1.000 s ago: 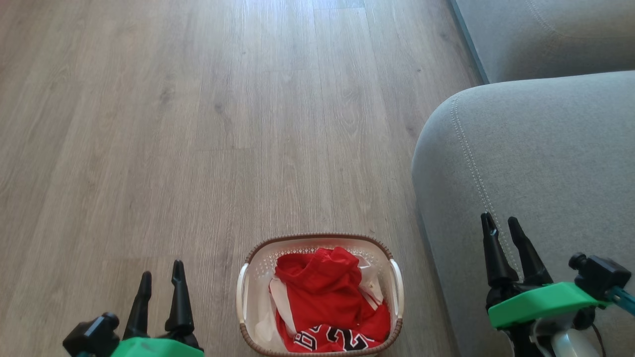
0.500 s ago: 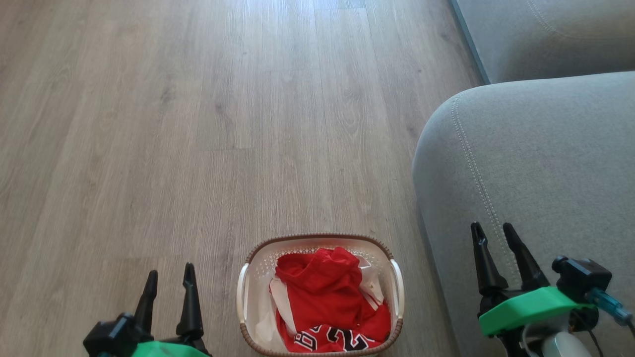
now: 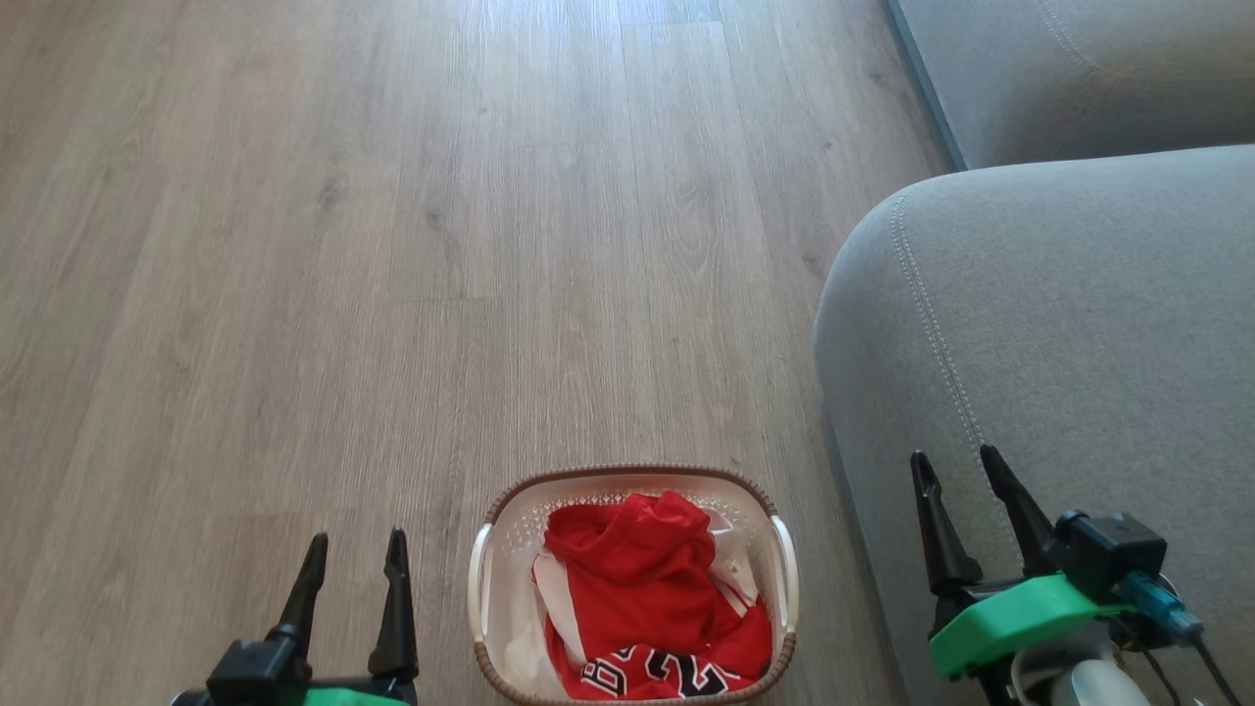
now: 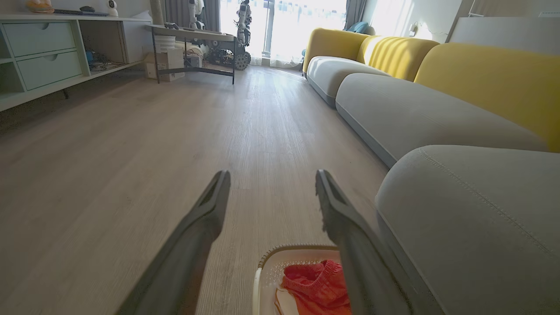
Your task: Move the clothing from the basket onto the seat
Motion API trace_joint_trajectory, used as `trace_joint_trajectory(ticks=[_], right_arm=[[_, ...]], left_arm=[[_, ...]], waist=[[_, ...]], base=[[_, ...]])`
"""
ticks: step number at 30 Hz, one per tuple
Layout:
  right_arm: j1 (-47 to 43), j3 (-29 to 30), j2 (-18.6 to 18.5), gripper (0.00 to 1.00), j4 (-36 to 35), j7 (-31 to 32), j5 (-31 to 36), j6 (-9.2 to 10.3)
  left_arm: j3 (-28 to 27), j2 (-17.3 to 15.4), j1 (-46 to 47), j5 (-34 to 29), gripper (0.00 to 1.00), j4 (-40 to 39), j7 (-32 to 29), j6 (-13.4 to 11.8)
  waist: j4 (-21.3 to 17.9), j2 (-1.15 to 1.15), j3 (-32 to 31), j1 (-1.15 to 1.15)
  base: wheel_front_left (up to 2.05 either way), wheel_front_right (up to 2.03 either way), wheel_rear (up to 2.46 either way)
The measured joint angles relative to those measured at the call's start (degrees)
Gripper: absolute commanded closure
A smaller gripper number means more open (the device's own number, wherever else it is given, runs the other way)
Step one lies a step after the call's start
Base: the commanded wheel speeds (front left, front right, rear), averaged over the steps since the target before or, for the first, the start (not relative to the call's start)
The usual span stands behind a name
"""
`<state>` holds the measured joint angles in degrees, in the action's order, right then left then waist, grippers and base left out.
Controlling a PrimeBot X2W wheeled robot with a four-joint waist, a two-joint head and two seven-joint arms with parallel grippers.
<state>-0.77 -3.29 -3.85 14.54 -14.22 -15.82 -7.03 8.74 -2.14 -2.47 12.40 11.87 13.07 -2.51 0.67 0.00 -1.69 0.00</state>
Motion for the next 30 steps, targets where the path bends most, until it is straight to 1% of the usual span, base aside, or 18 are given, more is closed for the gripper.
trace_joint_trajectory(ticks=[7,9,30], right_arm=[[-0.14,1.02,0.54,0.00,0.34,-0.20,5.61,-0.01],[-0.15,1.03,0.79,0.00,0.44,-0.23,6.50,-0.01],[-1.01,0.93,0.88,0.00,1.29,-0.23,6.69,-0.03]], left_arm=[[0.67,-0.10,-0.66,-4.16,0.00,0.25,1.21,-0.53],[0.80,-0.13,-1.21,-4.55,0.00,0.44,1.21,-0.54],[0.57,-0.16,-1.27,-3.81,0.00,1.98,1.21,-0.60]], waist=[[0.01,0.00,-0.30,0.00],[-0.03,0.00,-0.37,0.00],[0.01,0.00,-0.38,0.00]], base=[[0.00,0.00,0.00],[0.00,0.00,0.00],[0.00,0.00,0.00]])
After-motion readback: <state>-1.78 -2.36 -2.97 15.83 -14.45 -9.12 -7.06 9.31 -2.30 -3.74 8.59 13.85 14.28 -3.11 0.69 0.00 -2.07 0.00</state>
